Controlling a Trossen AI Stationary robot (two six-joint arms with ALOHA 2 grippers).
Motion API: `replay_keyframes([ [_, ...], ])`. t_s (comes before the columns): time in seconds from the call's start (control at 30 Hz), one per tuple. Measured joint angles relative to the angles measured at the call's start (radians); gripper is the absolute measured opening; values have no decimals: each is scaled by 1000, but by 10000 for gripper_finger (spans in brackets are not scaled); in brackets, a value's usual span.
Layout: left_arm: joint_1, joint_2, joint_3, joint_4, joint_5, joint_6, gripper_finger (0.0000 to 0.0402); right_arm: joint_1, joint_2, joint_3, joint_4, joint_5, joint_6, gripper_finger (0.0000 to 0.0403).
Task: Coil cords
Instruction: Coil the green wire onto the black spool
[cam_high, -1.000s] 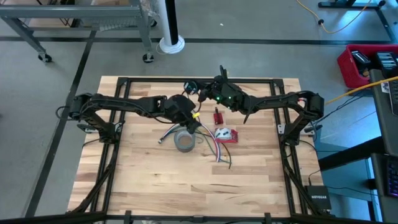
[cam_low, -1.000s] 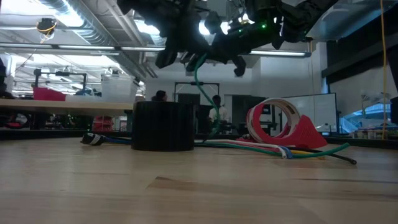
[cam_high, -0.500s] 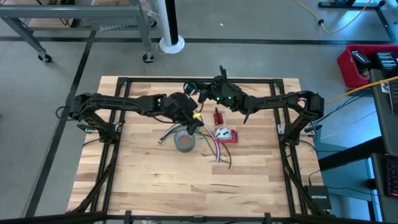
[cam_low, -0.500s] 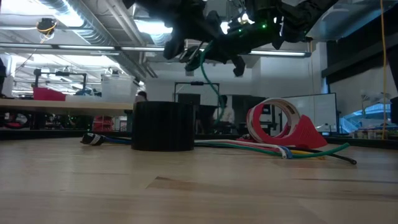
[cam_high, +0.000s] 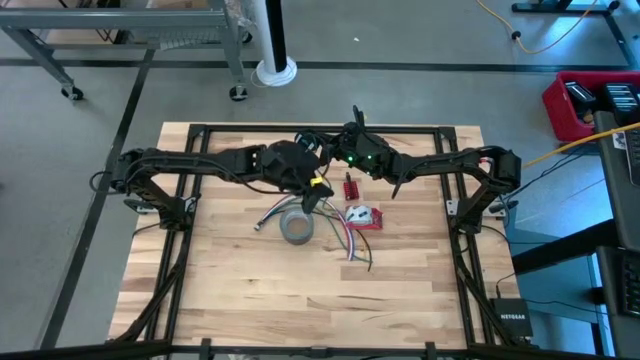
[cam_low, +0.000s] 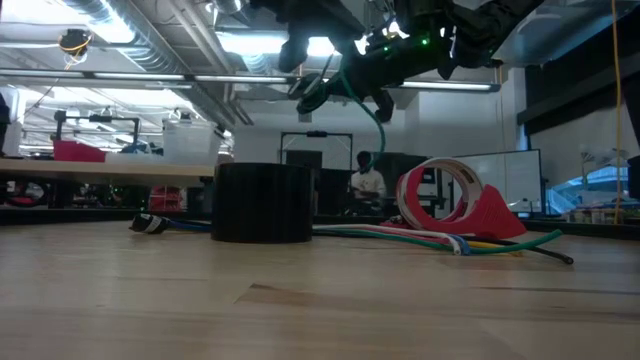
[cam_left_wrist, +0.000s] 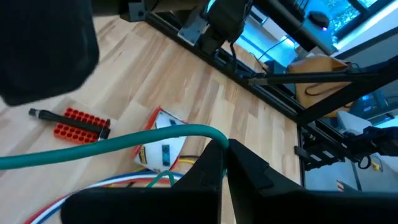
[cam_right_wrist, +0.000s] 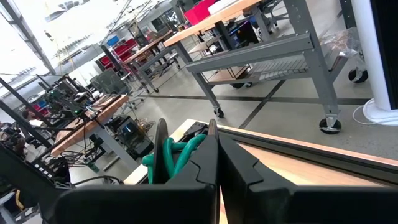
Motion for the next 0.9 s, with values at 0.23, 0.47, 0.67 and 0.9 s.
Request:
replay_keyframes([
  [0.23, 18, 0, 2, 1, 1, -11, 0, 0, 0, 0, -4, 1, 0, 7],
  [0.47, 21, 0, 2, 28, 6, -15, 0, 0, 0, 0, -6, 0, -2, 7],
  [0.67, 22, 0, 2, 98, 53, -30, 0, 0, 0, 0, -10, -1, -2, 7],
  [0.9, 33, 0, 2, 115, 57, -31, 0, 0, 0, 0, -27, 0, -3, 7],
])
